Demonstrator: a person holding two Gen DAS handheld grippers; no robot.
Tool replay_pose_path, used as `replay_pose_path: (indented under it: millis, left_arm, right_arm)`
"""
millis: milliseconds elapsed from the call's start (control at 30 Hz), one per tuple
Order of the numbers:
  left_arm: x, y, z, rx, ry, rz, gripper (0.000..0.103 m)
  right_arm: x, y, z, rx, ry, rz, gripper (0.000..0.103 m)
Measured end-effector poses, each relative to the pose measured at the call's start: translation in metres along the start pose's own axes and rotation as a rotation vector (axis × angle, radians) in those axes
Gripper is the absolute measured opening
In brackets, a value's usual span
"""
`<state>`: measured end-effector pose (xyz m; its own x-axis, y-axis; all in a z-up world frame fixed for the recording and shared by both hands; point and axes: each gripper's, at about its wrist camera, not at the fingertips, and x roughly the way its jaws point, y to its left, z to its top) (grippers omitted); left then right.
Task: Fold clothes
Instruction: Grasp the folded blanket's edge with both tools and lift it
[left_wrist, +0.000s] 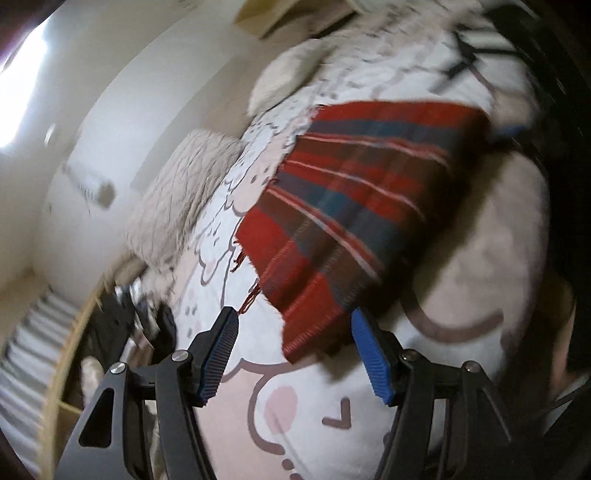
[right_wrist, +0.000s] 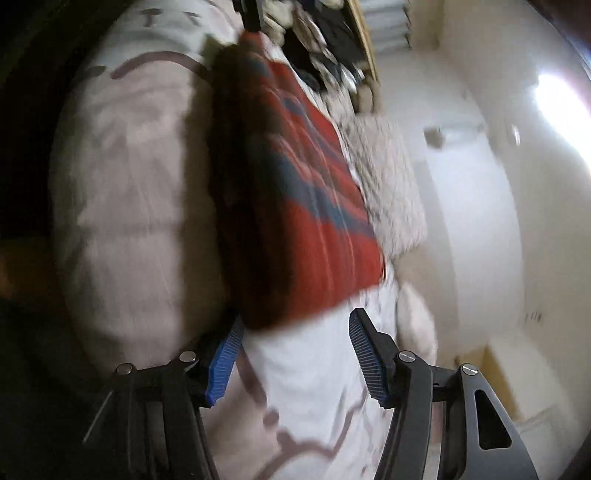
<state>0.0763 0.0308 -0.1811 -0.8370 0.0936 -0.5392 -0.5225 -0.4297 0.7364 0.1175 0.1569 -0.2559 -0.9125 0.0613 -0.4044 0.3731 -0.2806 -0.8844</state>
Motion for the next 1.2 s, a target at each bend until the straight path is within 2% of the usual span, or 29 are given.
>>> replay_pose_path:
  millis: [100,233,300,333,367,467,567,667,767,900,967,1067,1200]
  left_arm:
    - [-0.001,-0.014,-0.003,0.087,-0.01,0.036,0.072]
    - [-0.002,-0.033,-0.008,0.204,-0.024,0.084,0.073]
    - [0.0,-0.039,-0.008,0.246,-0.032,0.101,0.073]
    - [0.003,-0.038,-0.007,0.254,-0.038,0.11,0.073]
    - [0.005,-0.038,-0.005,0.261,-0.044,0.12,0.073]
    - [0.012,-0.036,-0.001,0.283,-0.062,0.147,0.073]
    - [0.019,-0.034,0.003,0.305,-0.08,0.175,0.077]
    - [0.026,-0.033,0.007,0.327,-0.098,0.203,0.083]
    - [0.033,-0.031,0.012,0.349,-0.116,0.23,0.083]
    - [0.042,-0.028,0.017,0.376,-0.135,0.26,0.083]
    - [0.045,-0.023,0.015,0.377,-0.12,0.24,0.083]
    - [0.049,-0.016,0.013,0.379,-0.098,0.21,0.075]
    - [0.053,-0.011,0.009,0.404,-0.077,0.176,0.045]
  right_arm:
    - [0.002,0.007,0.011,-0.077,-0.074,-0.034,0.06]
    - [0.009,0.013,0.022,-0.165,-0.142,-0.069,0.059]
    - [0.013,0.008,0.026,-0.175,-0.135,-0.046,0.058]
    - [0.014,0.003,0.029,-0.167,-0.122,-0.025,0.047]
    - [0.015,-0.005,0.032,-0.139,-0.108,-0.002,0.033]
    - [0.019,-0.034,0.043,-0.017,-0.066,0.075,0.026]
    - [0.02,-0.067,0.054,0.115,-0.047,0.128,0.026]
    - [0.022,-0.086,0.06,0.176,-0.041,0.156,0.026]
    - [0.025,-0.104,0.066,0.235,-0.035,0.185,0.026]
    - [0.022,-0.105,0.065,0.263,-0.029,0.207,0.026]
    - [0.02,-0.103,0.061,0.272,-0.025,0.217,0.026]
    - [0.016,-0.086,0.054,0.254,-0.034,0.188,0.026]
    - [0.012,-0.061,0.045,0.225,-0.049,0.142,0.026]
